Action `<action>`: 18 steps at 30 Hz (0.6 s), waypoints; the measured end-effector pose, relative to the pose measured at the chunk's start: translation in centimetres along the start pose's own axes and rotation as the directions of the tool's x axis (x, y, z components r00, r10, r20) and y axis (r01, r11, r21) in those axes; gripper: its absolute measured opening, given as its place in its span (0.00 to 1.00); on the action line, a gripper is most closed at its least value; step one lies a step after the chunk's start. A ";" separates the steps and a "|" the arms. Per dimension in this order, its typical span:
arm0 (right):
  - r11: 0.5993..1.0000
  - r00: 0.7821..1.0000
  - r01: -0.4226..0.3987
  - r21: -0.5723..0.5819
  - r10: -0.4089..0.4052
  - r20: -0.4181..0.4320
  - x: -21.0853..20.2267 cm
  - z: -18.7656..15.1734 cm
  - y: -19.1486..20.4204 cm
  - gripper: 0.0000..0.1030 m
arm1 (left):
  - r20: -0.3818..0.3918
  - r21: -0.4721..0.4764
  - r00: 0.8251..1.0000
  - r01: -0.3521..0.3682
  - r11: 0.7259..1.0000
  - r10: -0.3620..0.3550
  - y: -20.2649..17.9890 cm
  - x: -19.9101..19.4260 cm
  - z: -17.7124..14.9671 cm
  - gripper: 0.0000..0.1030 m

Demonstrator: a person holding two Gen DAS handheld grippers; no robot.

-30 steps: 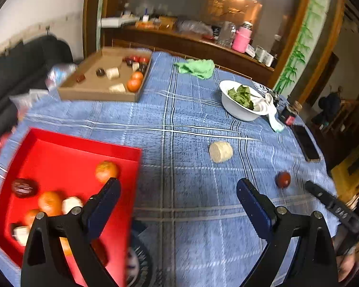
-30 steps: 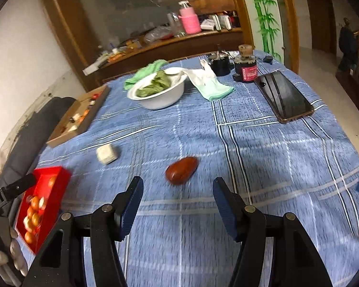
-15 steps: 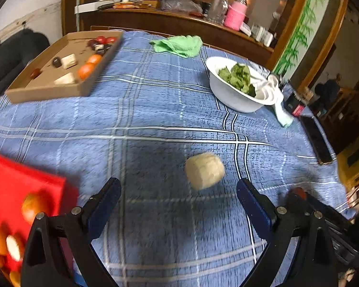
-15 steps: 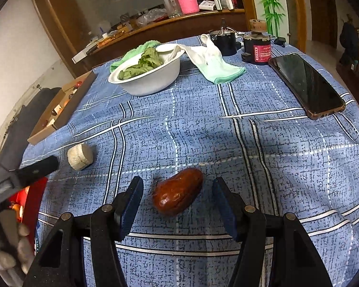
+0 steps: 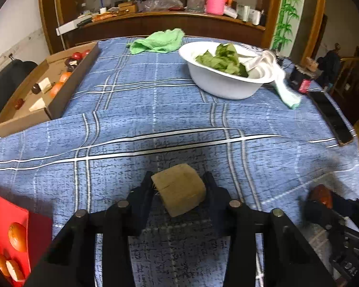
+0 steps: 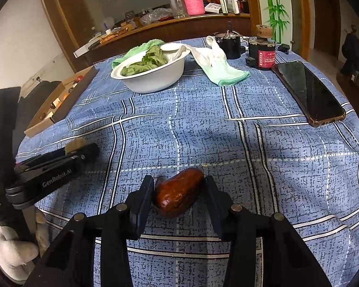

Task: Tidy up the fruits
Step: 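Grasp a tan cube with the left tool while the right tool grasps a red date, then release the tan cube into the red tray with the left tool while the right tool drops the date there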

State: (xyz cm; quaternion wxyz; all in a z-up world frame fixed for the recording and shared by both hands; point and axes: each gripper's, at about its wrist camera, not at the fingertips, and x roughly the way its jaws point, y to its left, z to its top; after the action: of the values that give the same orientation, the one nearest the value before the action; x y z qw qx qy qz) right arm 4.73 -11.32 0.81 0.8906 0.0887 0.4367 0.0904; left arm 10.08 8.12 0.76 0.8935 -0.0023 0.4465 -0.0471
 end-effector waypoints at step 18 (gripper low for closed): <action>0.983 0.985 -0.170 0.068 0.169 0.029 -1.6 -0.5 -0.5 0.32 | 0.111 -0.214 0.990 0.108 0.971 -0.086 6.4 -11.6 -7.1 0.38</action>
State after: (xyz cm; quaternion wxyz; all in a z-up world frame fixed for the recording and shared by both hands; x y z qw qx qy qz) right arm 3.43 -12.20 1.62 0.8810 0.1578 0.4202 0.1494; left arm -2.00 15.78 5.44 0.9058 -0.1253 0.4027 -0.0410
